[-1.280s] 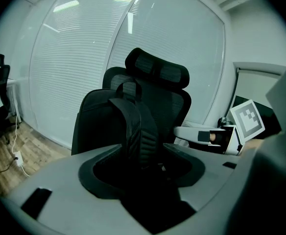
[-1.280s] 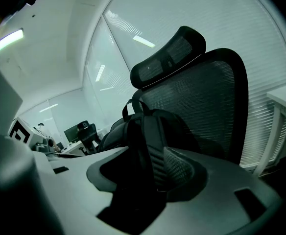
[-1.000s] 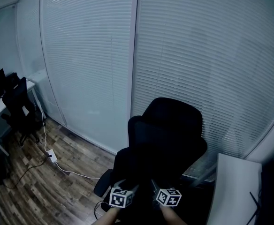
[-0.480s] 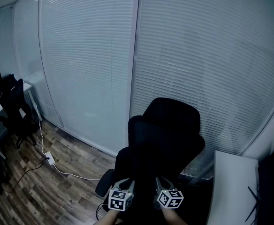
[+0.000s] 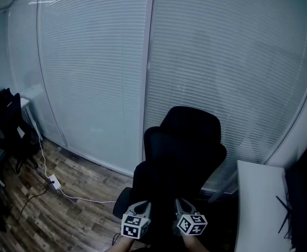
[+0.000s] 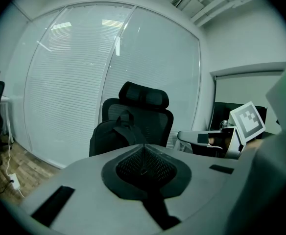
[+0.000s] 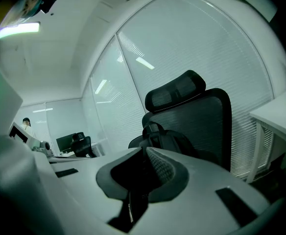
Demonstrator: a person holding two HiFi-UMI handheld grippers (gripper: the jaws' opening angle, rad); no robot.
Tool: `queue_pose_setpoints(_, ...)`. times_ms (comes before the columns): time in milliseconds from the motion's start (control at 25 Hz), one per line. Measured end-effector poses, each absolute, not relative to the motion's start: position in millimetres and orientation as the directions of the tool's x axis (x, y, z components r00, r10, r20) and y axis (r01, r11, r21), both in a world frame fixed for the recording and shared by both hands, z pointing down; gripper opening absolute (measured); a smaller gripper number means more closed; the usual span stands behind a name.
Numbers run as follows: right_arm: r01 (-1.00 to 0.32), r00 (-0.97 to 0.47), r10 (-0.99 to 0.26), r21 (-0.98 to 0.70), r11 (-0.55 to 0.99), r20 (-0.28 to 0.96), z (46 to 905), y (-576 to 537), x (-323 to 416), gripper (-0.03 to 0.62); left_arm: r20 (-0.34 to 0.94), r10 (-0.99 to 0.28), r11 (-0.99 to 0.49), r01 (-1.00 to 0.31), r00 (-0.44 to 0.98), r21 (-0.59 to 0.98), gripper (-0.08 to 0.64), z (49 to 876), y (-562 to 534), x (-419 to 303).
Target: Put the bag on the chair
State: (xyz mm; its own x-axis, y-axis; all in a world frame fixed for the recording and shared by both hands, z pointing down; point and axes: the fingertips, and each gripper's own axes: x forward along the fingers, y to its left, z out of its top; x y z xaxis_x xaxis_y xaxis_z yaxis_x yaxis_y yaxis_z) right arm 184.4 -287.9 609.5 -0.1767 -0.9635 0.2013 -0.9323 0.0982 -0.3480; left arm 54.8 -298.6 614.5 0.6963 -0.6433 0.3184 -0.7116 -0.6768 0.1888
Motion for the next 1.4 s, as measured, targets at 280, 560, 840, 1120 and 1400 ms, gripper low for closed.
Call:
queue_pose_setpoints(280, -0.938, -0.129, -0.974, -0.342, 0.059, 0.185, 602.0, -245.6, 151.3, 0.054, 0.298, -0.608, -0.723, -0.668, 0.736, 0.174, 0.020, 608.0, -259.6, 21.8)
queue_pose_setpoints(560, -0.940, -0.090, -0.981, -0.339, 0.027, 0.171, 593.1, -207.5, 121.9, 0.052, 0.271, -0.574, -0.754, -0.628, 0.772, 0.191, 0.019, 598.2, -223.3, -9.0)
queue_pose_setpoints(840, -0.942, -0.066, -0.985, -0.335, 0.008, 0.162, 589.5, -176.0, 102.1, 0.051, 0.238, -0.555, -0.775, -0.599, 0.797, 0.200, 0.020, 590.6, -192.6, -28.6)
queue_pose_setpoints(1120, -0.941, -0.046, -0.984, -0.339, -0.016, 0.173, 591.3, -142.3, 78.4, 0.049, 0.236, -0.530, -0.789, -0.575, 0.815, 0.215, 0.018, 593.2, -163.0, -50.8)
queue_pose_setpoints(1400, -0.937, -0.041, -0.986, -0.349, -0.017, 0.160, 591.1, -115.3, 55.1, 0.049, 0.221, -0.507, -0.809, -0.549, 0.833, 0.212, 0.018, 595.7, -138.1, -69.1)
